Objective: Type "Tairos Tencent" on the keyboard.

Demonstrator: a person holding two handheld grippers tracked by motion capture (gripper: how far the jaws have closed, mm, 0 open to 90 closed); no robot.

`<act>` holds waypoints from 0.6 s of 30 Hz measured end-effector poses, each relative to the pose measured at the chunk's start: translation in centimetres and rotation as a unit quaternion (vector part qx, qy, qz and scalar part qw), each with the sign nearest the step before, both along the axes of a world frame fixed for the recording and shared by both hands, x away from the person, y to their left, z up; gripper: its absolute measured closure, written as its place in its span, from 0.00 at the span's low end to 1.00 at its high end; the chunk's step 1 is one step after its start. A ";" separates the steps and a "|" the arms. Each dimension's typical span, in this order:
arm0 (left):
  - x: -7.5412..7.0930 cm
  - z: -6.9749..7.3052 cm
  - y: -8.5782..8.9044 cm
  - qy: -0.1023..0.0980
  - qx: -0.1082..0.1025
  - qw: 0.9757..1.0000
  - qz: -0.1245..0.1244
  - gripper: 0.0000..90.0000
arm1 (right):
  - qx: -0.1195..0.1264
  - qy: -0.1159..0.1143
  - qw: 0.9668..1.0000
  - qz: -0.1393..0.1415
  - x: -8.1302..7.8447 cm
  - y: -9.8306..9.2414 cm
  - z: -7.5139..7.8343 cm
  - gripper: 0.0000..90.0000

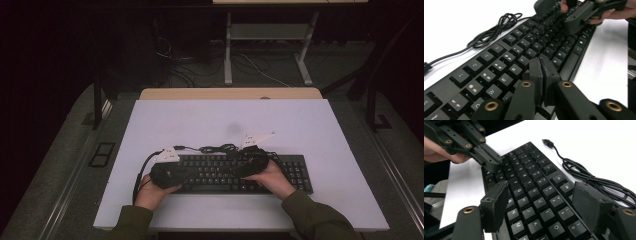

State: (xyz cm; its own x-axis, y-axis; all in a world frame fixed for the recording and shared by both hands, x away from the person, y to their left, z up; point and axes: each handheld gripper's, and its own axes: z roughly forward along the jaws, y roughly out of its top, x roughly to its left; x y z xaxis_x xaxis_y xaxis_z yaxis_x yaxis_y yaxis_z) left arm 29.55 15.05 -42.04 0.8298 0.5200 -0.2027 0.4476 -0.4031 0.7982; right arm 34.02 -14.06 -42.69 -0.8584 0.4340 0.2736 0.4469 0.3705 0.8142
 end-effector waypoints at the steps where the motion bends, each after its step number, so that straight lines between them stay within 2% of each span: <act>1: 0.0 0.0 0.0 0.002 0.004 1.000 -0.004 0.98 | -0.001 -0.001 1.000 -0.001 0.0 0.0 0.0 0.31; 18: 0.1 -1.3 -0.8 0.017 0.032 0.999 -0.020 0.98 | -0.004 -0.004 1.000 -0.008 -0.1 0.2 -0.3 0.28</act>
